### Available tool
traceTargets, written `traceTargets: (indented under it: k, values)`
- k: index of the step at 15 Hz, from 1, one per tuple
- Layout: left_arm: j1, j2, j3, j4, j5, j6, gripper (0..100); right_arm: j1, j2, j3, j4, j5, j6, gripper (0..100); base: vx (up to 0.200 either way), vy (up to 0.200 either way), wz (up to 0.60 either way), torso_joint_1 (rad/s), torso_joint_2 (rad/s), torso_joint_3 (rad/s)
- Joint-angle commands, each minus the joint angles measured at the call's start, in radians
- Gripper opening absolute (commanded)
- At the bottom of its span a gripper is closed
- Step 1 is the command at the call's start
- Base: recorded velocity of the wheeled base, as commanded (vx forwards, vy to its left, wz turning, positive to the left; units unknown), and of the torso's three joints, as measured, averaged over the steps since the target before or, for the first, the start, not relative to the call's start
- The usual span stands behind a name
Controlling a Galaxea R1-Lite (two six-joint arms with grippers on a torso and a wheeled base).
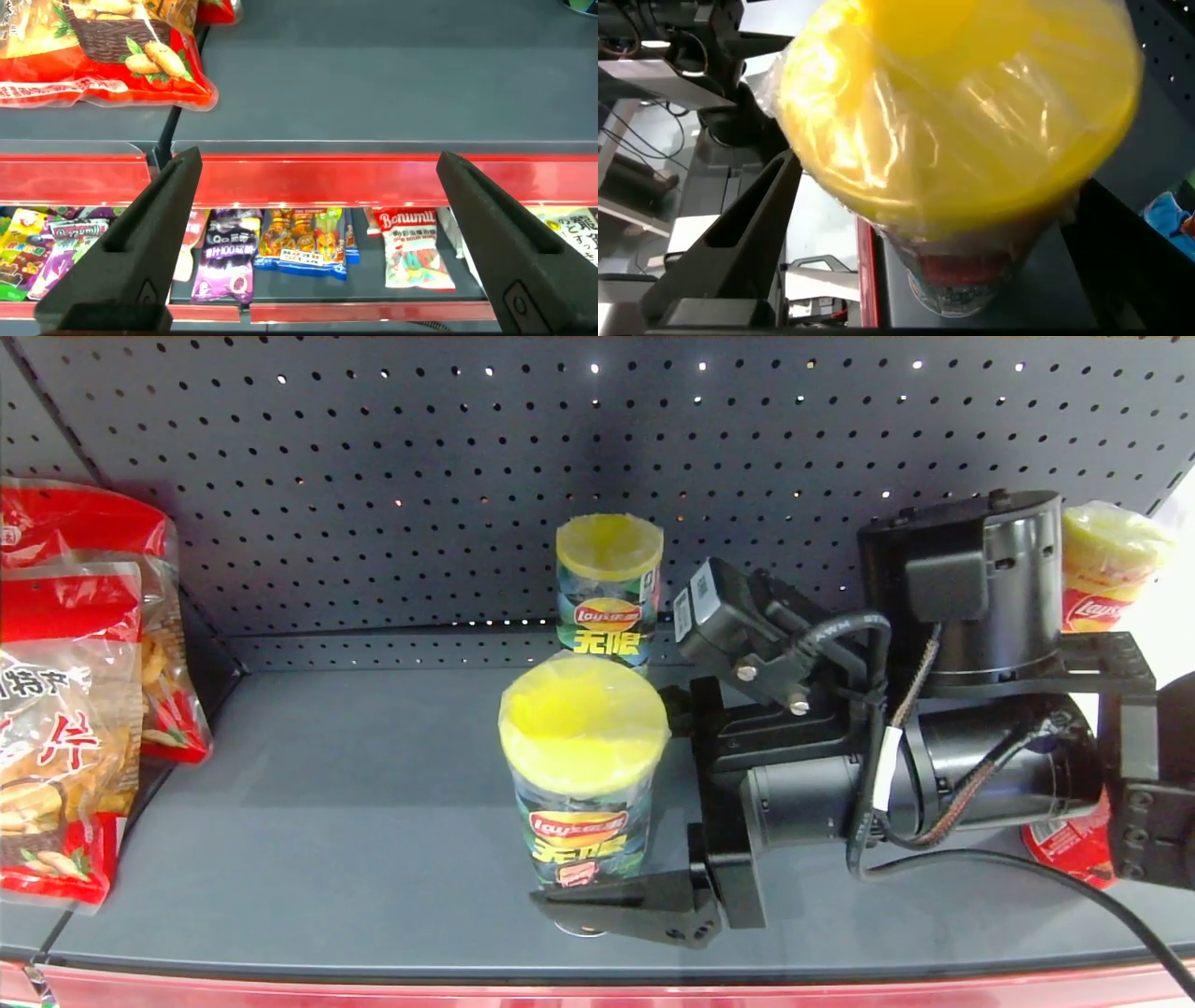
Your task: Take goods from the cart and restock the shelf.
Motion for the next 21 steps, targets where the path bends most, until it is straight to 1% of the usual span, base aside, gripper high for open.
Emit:
traceTargets:
  k: [1,4,8,11,21]
  values:
    - [0.000,0.002,-0.001,0.000,0.000,0.000,100,-0.022,0.003,0.003,-0.001,-0.003,-0.001,100,0.000,0.000,0.00,0.000,0.00,0.000]
    - [0.000,0.002,0.000,0.000,0.000,0.000,100,-0.041,-0.016,0.019,0.000,-0.003,-0.001,100,0.000,0.000,0.00,0.000,0.00,0.000]
    - [0.000,0.002,-0.001,0.000,0.000,0.000,100,-0.111,-0.111,0.156,0.003,-0.003,-0.001,100,0.000,0.000,0.00,0.000,0.00,0.000]
    - [0.000,0.002,0.000,0.000,-0.001,0.000,100,-0.130,-0.172,0.222,0.008,-0.003,0.002,100,0.000,0.000,0.00,0.000,0.00,0.000]
    - [0.000,0.002,0.000,0.000,0.000,0.000,100,-0.113,-0.142,0.219,0.008,-0.006,0.004,100,0.000,0.000,0.00,0.000,0.00,0.000]
